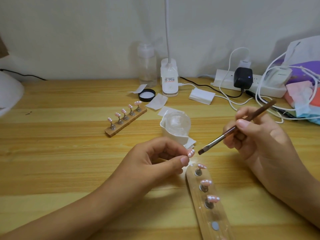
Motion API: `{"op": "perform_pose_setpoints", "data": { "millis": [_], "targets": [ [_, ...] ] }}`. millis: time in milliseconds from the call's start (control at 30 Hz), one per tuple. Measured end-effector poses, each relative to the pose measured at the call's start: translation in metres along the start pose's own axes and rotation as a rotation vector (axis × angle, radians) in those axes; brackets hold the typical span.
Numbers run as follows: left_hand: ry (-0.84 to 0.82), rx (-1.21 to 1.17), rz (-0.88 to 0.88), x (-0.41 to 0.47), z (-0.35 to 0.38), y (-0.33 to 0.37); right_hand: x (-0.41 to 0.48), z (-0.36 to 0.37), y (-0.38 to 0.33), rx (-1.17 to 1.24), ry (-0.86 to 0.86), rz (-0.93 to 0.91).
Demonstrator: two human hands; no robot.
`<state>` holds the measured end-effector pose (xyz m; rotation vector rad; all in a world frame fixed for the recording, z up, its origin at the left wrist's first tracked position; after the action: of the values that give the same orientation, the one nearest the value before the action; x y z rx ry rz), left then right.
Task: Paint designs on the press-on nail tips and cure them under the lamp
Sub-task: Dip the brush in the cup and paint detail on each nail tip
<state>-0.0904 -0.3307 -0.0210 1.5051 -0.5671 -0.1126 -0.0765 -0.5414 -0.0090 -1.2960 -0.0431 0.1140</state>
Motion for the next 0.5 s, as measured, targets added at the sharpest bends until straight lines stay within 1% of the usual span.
{"op": "perform_pose_setpoints", "data": {
  "millis": [100,333,500],
  "targets": [
    [-0.01,0.023,0.006,-0.0002,0.0012,0.0015,0.0,0.0016,0.0004,-0.02,0.005,-0.002],
    [-0.016,0.054,0.019,0.0,0.0017,0.0043,-0.0008,0.0061,0.0007,-0.042,-0.048,-0.024],
    [-0.011,0.06,0.028,-0.0001,0.0014,0.0041,-0.001,0.0026,0.0037,-0.082,-0.022,-0.018]
  ]
}}
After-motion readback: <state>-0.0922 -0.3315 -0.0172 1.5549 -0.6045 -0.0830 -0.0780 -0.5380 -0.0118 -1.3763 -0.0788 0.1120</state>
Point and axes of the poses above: each hand's wrist, its own x-axis towards the middle knuckle, its own z-axis out of the palm, y = z × x, the point moved 4 cm from there along x, towards the middle knuckle, and after that the axes turned 15 degrees about z, right-handed, at the moved point
